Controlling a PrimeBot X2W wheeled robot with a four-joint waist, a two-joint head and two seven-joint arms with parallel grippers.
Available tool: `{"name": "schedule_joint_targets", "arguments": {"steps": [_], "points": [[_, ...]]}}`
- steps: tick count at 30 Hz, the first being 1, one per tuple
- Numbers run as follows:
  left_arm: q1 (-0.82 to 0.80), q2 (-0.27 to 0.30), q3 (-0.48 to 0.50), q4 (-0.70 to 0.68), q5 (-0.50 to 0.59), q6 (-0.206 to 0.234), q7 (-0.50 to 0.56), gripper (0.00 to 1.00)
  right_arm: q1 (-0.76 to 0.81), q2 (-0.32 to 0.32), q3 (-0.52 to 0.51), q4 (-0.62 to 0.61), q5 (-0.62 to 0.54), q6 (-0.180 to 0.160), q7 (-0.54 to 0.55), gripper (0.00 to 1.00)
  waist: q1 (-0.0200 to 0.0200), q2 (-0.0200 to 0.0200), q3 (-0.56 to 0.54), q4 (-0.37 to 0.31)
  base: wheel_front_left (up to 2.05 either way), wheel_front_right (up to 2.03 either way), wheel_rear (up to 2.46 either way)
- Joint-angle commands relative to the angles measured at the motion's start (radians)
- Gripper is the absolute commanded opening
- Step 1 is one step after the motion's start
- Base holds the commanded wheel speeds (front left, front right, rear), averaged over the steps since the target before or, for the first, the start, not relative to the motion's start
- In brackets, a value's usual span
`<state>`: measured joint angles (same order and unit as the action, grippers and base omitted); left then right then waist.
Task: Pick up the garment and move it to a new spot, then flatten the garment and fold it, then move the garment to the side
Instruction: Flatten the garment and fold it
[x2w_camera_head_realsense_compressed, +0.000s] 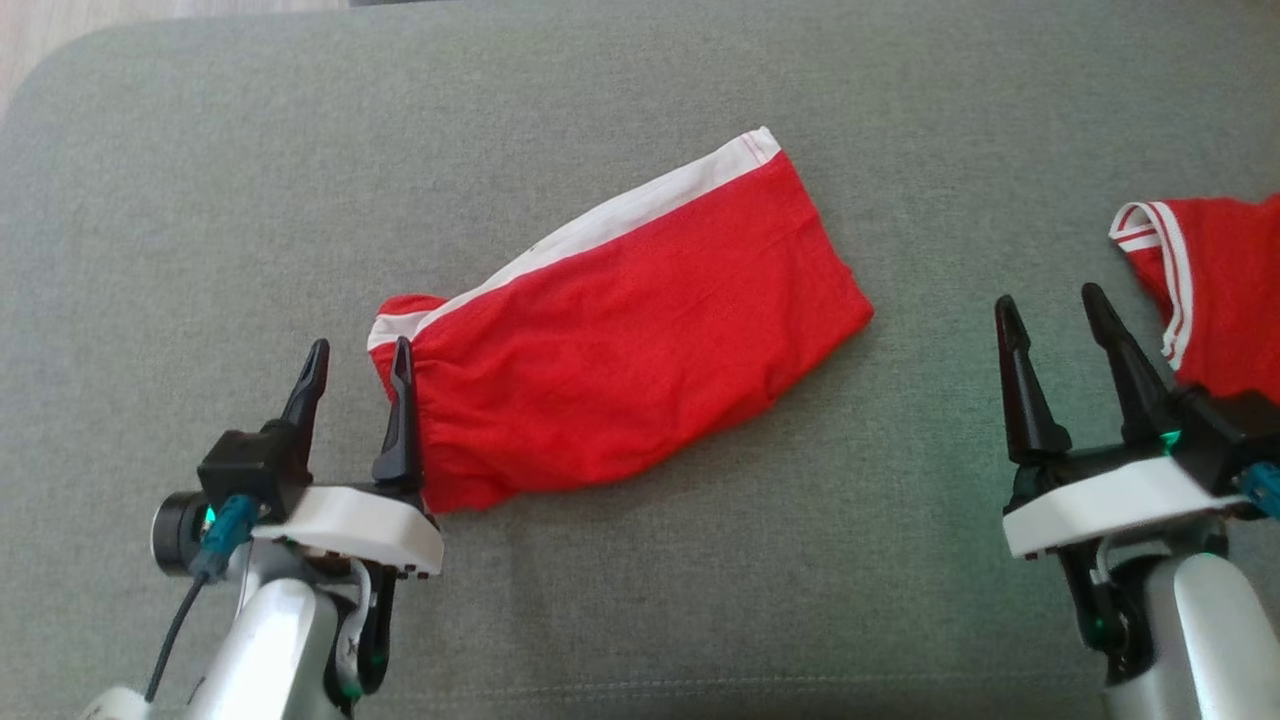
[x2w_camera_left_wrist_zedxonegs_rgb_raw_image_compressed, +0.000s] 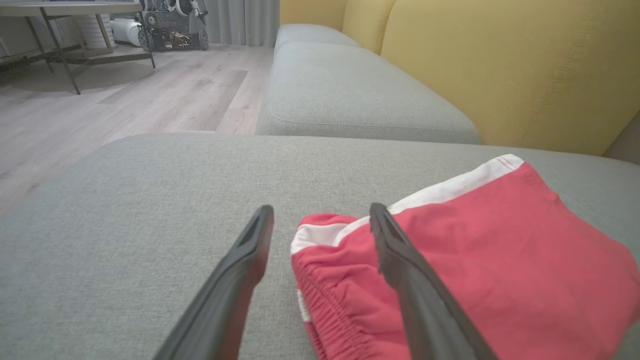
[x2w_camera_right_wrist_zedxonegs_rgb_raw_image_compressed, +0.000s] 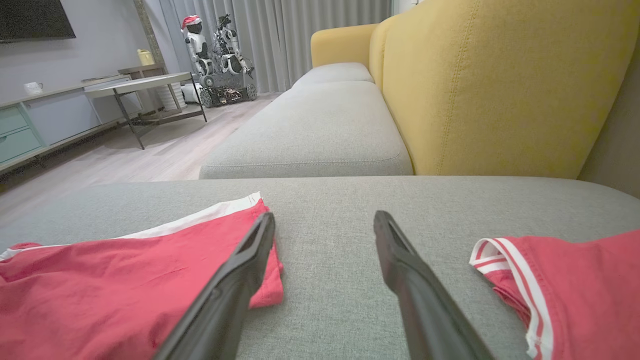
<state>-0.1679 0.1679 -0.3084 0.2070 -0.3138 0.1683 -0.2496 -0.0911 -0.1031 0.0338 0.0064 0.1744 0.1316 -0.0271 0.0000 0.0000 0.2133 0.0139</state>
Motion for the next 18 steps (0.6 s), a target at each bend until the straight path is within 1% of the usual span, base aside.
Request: {"name": "schedule_joint_targets", "arguments": {"steps": [1, 4, 8, 16, 18], "points": [[-0.048, 0.021, 0.032, -0.028, -0.005, 0.008, -0.011, 1.0, -0.035, -0.006, 0.013, -0.029, -0.006, -0.001, 0.003, 1.0, 0.0, 0.0, 0.01, 0.007, 0.0, 0.0, 0.0], [-0.07, 0.016, 0.025, -0.034, -0.003, 0.006, -0.011, 1.0, -0.072, -0.008, 0.016, 0.004, -0.001, -0.001, 0.001, 1.0, 0.0, 0.0, 0.033, 0.025, 0.0, 0.0, 0.0], [-0.103, 0.003, 0.012, -0.039, 0.001, 0.001, -0.011, 1.0, -0.153, -0.025, 0.044, 0.1, 0.009, -0.001, -0.001, 1.0, 0.0, 0.0, 0.069, 0.057, 0.0, 0.0, 0.0], [-0.157, -0.036, -0.011, -0.024, 0.008, -0.016, -0.012, 1.0, -0.329, -0.053, 0.136, 0.385, 0.037, -0.001, 0.009, 1.0, 0.0, 0.0, 0.121, 0.128, 0.0, 0.0, 0.0], [-0.164, -0.046, -0.014, -0.022, 0.01, -0.021, -0.012, 1.0, -0.362, -0.059, 0.151, 0.464, 0.042, -0.001, 0.036, 1.0, 0.0, 0.0, 0.127, 0.143, 0.0, 0.0, 0.0]]}}
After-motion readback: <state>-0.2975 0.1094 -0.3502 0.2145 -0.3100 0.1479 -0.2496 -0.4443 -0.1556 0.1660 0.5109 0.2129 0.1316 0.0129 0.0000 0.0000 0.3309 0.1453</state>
